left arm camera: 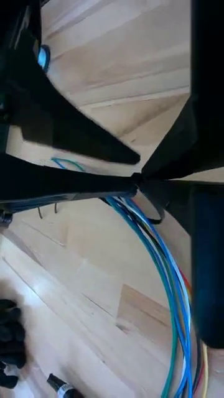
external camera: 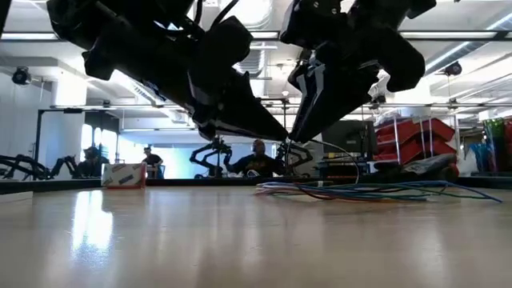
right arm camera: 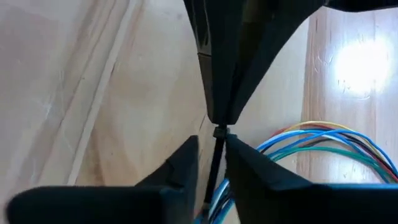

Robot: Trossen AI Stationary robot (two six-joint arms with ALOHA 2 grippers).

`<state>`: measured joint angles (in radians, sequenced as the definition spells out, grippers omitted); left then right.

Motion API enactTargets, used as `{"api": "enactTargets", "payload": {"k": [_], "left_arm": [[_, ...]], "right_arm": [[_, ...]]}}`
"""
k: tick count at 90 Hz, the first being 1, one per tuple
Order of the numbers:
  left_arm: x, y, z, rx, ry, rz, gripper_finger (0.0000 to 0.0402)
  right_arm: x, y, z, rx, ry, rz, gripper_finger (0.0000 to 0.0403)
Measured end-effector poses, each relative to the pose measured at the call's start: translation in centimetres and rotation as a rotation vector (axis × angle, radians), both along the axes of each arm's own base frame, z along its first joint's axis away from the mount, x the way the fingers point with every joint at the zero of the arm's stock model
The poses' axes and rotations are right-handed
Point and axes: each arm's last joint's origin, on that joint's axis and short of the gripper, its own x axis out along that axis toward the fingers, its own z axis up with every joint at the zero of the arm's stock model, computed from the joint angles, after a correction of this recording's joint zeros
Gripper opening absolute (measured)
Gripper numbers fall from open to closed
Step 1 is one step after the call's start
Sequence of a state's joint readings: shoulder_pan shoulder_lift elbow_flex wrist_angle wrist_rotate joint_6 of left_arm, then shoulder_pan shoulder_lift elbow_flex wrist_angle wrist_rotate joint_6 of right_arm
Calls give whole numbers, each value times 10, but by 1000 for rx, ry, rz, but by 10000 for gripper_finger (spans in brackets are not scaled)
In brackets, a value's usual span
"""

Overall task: Ziptie cables
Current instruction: Put a zip tie on the cables

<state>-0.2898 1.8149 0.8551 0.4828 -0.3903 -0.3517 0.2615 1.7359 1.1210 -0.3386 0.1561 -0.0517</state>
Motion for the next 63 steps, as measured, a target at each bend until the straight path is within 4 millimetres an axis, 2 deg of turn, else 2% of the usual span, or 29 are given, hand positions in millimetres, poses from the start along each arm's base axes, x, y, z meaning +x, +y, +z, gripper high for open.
{"api": "enactTargets", "payload": {"k": [11,24,63], "left_arm": [[2,6,0,-56,-14,44,0],[2,8,1,-90,-19,61,0],[3,10,1,-144,-26,61,0]], "right_arm": [[1,-2,1,-43,-30,-60,122],[1,-3,1,-75,-39,-84,129],[0,-4,-3,-91,-46,-91,59]]}}
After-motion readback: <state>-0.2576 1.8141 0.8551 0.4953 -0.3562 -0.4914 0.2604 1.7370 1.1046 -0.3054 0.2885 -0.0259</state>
